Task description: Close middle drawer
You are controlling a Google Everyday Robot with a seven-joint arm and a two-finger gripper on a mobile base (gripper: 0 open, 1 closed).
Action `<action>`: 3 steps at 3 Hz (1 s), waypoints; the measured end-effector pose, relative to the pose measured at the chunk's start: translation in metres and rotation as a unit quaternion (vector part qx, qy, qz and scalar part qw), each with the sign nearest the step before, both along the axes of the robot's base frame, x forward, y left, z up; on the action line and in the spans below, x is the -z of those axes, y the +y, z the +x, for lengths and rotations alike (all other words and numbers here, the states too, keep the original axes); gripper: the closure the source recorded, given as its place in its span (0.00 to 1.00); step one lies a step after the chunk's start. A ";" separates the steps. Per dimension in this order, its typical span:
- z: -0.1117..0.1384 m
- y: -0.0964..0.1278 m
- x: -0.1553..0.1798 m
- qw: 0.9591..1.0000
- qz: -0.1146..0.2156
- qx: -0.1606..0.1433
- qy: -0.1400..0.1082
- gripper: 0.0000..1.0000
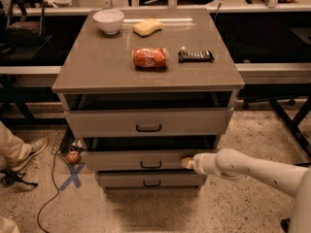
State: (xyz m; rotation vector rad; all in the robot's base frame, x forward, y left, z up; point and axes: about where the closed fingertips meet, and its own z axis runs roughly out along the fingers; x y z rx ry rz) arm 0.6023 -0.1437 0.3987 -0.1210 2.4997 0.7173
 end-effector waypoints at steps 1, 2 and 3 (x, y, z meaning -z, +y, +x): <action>0.026 0.009 0.004 1.000 -0.014 0.010 -0.011 1.00; 0.029 0.006 0.002 0.999 -0.021 0.019 -0.018 1.00; 0.029 0.006 0.002 0.999 -0.021 0.019 -0.018 1.00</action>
Offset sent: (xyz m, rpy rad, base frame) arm 0.0189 -0.0076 0.0006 -0.0921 -0.0533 -0.0934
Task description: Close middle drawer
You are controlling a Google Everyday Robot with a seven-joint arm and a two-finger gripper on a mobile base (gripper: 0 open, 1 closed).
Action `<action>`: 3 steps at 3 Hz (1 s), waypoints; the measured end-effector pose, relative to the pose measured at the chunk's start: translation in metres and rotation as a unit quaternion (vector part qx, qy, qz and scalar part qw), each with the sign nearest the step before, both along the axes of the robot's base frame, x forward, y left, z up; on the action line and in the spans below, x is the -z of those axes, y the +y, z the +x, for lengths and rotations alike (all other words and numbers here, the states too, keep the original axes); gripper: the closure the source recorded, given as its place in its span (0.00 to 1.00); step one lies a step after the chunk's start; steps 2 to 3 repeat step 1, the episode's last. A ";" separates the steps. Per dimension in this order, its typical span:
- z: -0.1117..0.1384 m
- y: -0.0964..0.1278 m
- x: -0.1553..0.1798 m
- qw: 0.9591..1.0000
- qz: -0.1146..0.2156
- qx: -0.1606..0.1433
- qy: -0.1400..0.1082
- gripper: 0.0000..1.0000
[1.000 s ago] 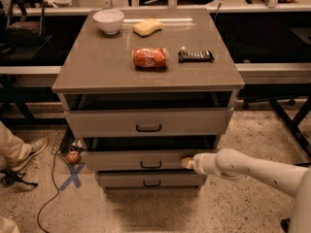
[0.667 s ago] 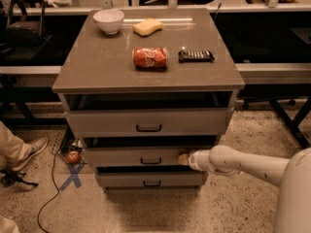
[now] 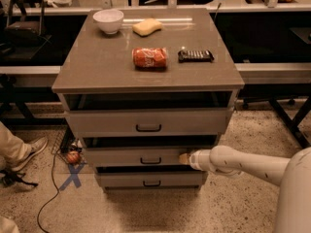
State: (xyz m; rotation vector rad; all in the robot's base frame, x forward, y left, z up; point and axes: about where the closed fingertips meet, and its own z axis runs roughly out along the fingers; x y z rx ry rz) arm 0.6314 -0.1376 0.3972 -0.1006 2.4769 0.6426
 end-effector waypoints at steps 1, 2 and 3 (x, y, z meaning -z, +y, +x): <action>0.000 0.000 0.000 1.000 0.000 0.000 0.000 1.00; 0.000 0.000 0.000 1.000 0.000 0.000 0.000 1.00; 0.000 0.000 0.000 1.000 0.000 0.000 0.000 1.00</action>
Offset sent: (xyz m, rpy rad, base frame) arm 0.0000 0.0000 0.0000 0.0000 0.0000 0.0000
